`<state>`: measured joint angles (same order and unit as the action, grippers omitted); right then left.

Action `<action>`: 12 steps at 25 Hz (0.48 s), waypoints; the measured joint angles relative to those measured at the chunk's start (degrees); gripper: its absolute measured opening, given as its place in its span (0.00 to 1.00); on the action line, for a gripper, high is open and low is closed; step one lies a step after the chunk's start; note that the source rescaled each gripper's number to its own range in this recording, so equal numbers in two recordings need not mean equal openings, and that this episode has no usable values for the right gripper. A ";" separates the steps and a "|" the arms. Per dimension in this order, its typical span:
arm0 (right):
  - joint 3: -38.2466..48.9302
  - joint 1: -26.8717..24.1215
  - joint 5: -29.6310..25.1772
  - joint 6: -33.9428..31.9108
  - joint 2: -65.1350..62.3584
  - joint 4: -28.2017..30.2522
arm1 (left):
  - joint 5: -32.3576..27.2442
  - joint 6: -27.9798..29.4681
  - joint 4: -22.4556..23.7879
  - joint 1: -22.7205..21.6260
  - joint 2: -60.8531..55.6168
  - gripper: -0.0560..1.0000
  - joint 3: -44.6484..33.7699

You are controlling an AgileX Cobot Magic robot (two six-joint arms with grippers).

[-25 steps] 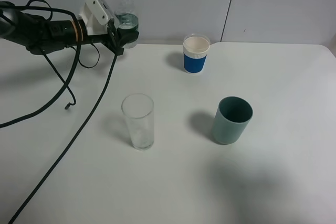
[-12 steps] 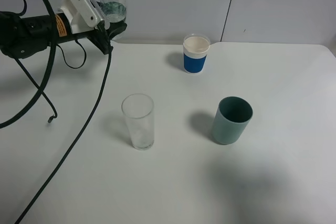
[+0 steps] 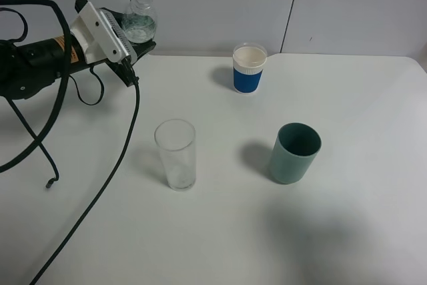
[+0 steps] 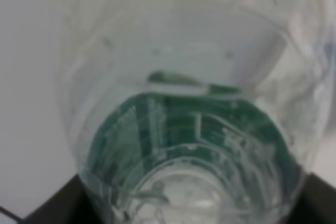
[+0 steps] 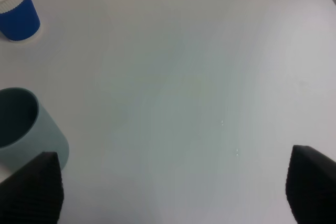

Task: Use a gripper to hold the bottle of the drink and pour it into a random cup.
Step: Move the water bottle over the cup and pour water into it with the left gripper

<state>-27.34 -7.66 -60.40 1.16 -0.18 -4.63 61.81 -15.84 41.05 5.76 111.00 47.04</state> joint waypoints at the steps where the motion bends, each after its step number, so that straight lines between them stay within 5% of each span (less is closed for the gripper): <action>1: 0.00 0.00 0.00 0.00 0.00 0.00 | 1.06 -0.11 -0.11 0.00 -0.38 0.05 -0.48; 12: 0.00 0.00 0.00 0.00 0.00 0.00 | 5.85 -9.75 -2.82 2.28 -2.33 0.05 -2.79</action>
<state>-27.34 -7.66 -60.40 1.16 -0.18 -4.63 67.66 -25.60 38.23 8.04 108.67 44.25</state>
